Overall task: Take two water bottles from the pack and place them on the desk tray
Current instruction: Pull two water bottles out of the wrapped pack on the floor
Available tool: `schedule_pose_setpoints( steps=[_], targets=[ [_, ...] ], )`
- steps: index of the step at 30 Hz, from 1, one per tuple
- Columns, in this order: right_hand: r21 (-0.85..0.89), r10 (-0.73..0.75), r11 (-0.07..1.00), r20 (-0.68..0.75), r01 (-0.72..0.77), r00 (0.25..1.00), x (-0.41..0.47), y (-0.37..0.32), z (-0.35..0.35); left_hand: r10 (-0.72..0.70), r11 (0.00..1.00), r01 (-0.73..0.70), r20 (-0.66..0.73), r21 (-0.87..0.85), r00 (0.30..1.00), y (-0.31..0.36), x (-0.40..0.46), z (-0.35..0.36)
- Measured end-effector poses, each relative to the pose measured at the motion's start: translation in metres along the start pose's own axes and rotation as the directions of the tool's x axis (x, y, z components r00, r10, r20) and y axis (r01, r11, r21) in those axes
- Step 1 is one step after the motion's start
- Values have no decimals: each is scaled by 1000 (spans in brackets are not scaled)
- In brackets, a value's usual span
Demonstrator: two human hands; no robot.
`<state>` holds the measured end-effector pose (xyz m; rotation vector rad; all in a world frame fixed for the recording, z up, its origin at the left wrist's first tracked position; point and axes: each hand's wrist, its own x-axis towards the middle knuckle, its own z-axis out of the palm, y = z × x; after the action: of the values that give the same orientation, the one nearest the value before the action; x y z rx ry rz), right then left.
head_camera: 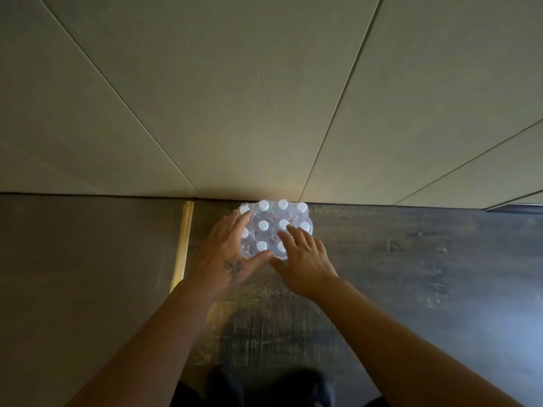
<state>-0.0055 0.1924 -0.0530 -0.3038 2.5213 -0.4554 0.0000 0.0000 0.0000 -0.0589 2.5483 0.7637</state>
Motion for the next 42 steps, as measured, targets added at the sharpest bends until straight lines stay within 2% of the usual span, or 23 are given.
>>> schedule_pose_setpoints(
  steps=[3, 6, 11, 14, 16, 19, 22, 25, 29, 33, 36, 39, 42],
  targets=[
    [10, -14, 1000, -67, 15, 998, 51, 21, 39, 42, 999, -42, -42, 4, 998, -34, 44, 37],
    [21, -27, 999, -93, 29, 995, 97, 41, 71, 66, 998, -66, -26, 5, 997, -62, 78, 69],
    [-136, -74, 989, -166, 51, 983, 153, 58, 97, 100, 995, -100, 15, 29, 995, -94, 119, 86],
    [-237, -104, 970, -223, 49, 969, 171, 55, 109, 181, 983, -180, -14, 32, 983, -96, 140, 82],
    [-230, -99, 972, -261, 38, 960, 178, 54, 120, 205, 979, -204, -26, 24, 979, -99, 146, 83],
    [-154, -65, 988, -310, 18, 949, 185, 53, 132, 229, 971, -231, 27, 57, 973, -111, 150, 90],
    [-169, -87, 985, -359, 28, 929, 184, 54, 137, 229, 972, -231, 46, 35, 972, -119, 152, 93],
    [-158, -109, 986, -363, 55, 925, 181, 55, 128, 253, 967, -254, 32, 12, 967, -121, 157, 95],
    [62, -97, 990, -358, 127, 929, 165, 49, 93, 260, 961, -255, 42, -104, 965, -122, 160, 100],
    [195, -103, 958, -445, 209, 890, 136, 40, 46, 315, 912, -305, -8, -273, 949, -122, 160, 100],
    [276, -97, 919, -530, 280, 842, 120, 35, 5, 289, 894, -294, -68, -338, 955, -116, 161, 96],
    [365, -57, 868, -601, 338, 797, 112, 28, -31, 284, 895, -310, -126, -319, 950, -106, 164, 99],
    [388, -81, 833, -620, 394, 780, 107, 19, -50, 304, 888, -339, -158, -309, 939, -95, 170, 104]
  ],
)
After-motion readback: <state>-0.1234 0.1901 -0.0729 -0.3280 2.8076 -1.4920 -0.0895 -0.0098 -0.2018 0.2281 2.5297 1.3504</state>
